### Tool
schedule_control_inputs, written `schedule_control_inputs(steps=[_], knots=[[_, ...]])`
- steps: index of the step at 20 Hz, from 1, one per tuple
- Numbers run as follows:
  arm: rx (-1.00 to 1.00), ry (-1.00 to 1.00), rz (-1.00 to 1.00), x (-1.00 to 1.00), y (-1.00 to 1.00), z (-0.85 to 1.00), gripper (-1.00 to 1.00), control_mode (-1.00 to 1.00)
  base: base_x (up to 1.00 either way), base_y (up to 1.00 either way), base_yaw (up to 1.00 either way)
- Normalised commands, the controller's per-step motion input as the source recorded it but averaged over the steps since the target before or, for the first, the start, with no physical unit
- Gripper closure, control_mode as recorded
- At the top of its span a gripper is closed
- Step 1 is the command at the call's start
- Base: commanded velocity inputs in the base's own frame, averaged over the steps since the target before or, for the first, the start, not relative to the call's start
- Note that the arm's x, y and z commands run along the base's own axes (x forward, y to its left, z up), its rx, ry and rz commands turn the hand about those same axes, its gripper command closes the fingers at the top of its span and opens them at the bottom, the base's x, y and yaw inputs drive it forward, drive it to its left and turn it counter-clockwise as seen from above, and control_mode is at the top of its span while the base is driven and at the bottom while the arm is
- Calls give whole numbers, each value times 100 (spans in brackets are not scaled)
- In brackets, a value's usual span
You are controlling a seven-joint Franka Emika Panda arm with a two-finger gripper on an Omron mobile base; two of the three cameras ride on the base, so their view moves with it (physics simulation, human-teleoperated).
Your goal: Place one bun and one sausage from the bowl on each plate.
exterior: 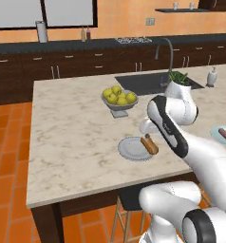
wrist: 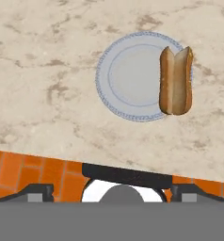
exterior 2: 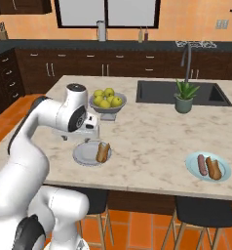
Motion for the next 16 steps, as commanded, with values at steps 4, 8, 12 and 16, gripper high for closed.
schedule_control_inputs(steps=[4,8,12,16], knots=[[-2,-35,-7,-99,26,88,-100,-100,0,0,0],[-4,-37,0,-100,12,73,-100,-100,0,0,0],[0,-15,0,-49,0,41,-100,100,-40,-9,-1],[0,0,0,0,0,0,-100,100,-57,-91,-3]])
